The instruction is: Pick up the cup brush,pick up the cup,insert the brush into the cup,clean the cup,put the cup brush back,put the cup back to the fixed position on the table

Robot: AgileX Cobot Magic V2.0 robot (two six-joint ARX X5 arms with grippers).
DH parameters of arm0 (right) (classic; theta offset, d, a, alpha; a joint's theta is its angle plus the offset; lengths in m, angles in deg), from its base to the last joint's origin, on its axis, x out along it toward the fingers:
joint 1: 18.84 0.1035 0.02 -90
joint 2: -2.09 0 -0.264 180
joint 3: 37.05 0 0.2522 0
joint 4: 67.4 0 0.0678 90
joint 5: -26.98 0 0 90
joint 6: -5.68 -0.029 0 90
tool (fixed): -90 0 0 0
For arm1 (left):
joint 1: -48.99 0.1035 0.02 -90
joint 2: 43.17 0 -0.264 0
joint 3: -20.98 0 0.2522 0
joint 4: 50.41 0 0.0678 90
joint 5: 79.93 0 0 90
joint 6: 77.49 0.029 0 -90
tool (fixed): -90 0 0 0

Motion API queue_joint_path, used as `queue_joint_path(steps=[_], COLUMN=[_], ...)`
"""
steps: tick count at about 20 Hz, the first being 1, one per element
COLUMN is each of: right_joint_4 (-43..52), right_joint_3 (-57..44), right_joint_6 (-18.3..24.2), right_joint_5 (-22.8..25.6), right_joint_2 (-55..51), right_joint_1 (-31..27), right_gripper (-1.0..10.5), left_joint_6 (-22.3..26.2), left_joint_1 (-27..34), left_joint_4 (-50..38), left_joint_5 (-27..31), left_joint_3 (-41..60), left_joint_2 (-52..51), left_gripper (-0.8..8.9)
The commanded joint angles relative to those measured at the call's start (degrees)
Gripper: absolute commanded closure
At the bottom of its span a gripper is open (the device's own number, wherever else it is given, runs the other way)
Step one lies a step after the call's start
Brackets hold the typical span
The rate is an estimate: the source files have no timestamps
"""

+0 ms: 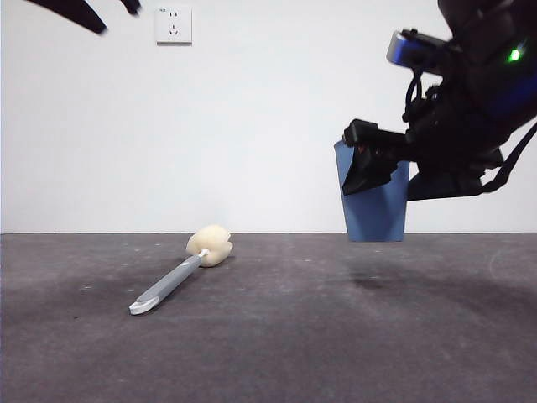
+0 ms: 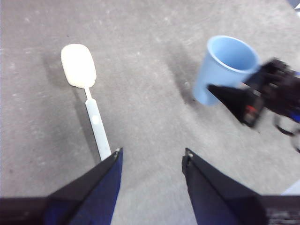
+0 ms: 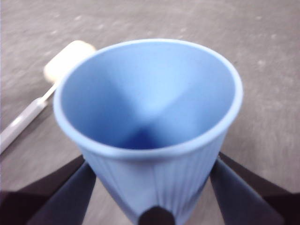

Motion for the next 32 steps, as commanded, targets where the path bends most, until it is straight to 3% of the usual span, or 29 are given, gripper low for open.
queue_joint_path(steps=[1, 7, 12, 17, 20, 27, 32], right_joint_4=[5.70, 12.04, 9.44, 4.92, 3.98, -4.87, -28.09], right_joint_3=[-0.55, -0.57, -0.57, -0.57, -0.57, -0.57, -0.50], right_joint_6=[1.18, 2.86, 2.86, 2.47, 2.45, 3.82, 0.72], right_joint_5=[-2.36, -3.17, -3.13, -2.97, -2.97, -2.78, -3.21], right_joint_2=[4.26, 13.07, 14.75, 14.69, 13.55, -0.26, -19.47], right_joint_1=[-1.22, -1.92, -1.92, -1.92, -1.88, -1.88, -0.90], right_gripper=[9.6, 9.6, 9.5, 6.1, 5.0, 5.0, 5.0], left_joint_6=[0.81, 0.66, 0.72, 0.85, 0.85, 0.85, 2.10], left_joint_1=[-0.04, -0.04, -0.04, -0.04, -0.04, -0.04, -0.04], left_joint_4=[0.72, 2.27, 2.23, 2.27, 2.29, 2.27, 4.24], left_joint_5=[-0.26, -0.63, -0.59, -0.59, -0.61, -0.61, -0.92], left_joint_3=[0.37, 0.37, 0.37, 0.37, 0.37, 0.37, 0.37], left_joint_2=[-2.23, -3.89, -3.89, -3.89, -3.89, -3.89, -3.89], left_gripper=[5.93, 5.93, 5.93, 5.93, 5.93, 5.93, 5.93])
